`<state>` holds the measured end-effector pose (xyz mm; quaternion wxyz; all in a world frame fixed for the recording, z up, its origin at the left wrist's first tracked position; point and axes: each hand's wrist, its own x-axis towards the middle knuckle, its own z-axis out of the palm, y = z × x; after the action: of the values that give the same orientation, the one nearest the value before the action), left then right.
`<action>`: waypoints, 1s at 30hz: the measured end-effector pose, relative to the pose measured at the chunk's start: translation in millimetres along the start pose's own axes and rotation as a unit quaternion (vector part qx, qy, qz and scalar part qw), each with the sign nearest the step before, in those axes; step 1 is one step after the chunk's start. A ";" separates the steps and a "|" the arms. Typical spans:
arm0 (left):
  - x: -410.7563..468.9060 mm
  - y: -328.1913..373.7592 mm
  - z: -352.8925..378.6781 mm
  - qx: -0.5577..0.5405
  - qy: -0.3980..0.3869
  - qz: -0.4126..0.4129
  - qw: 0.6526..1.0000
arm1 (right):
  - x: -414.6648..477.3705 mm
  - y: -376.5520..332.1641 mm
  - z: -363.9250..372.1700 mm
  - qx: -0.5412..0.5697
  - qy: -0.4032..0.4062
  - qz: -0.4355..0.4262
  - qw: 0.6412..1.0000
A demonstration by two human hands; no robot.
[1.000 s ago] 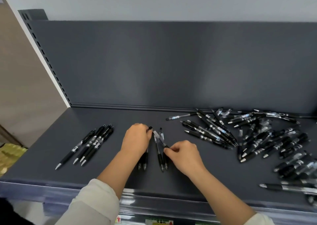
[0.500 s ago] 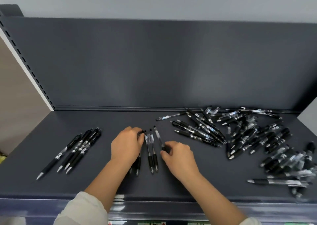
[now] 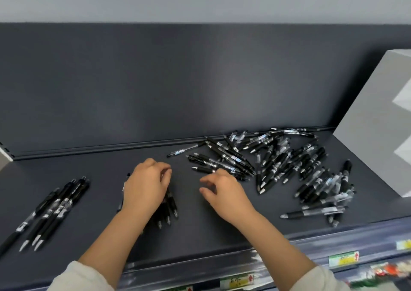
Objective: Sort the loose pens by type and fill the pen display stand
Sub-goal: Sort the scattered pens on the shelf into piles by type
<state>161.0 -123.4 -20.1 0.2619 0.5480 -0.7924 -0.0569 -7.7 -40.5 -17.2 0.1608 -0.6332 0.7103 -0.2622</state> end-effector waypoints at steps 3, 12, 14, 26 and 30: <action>3.0 20.7 8.4 -0.012 -0.018 0.049 0.999 | -1.8 25.4 -21.8 -0.038 0.033 0.032 0.998; 8.5 56.2 34.6 0.048 -0.146 0.142 0.978 | -15.6 74.4 -58.0 -0.104 0.085 0.083 0.987; 9.2 60.2 38.5 0.047 -0.155 0.155 0.975 | -17.8 86.8 -68.2 -0.102 0.101 0.102 0.984; 16.6 67.2 46.5 0.017 -0.181 0.172 0.968 | -21.0 102.6 -83.0 -0.092 0.077 0.084 0.989; 14.2 54.8 35.4 0.029 -0.182 0.192 0.964 | -10.9 86.1 -69.4 -0.085 0.060 0.055 0.993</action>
<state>94.4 -121.6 -24.8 0.1033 0.3732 -0.9183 -0.0817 -115.1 -12.8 -11.7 0.0778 -0.5875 0.7721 -0.2292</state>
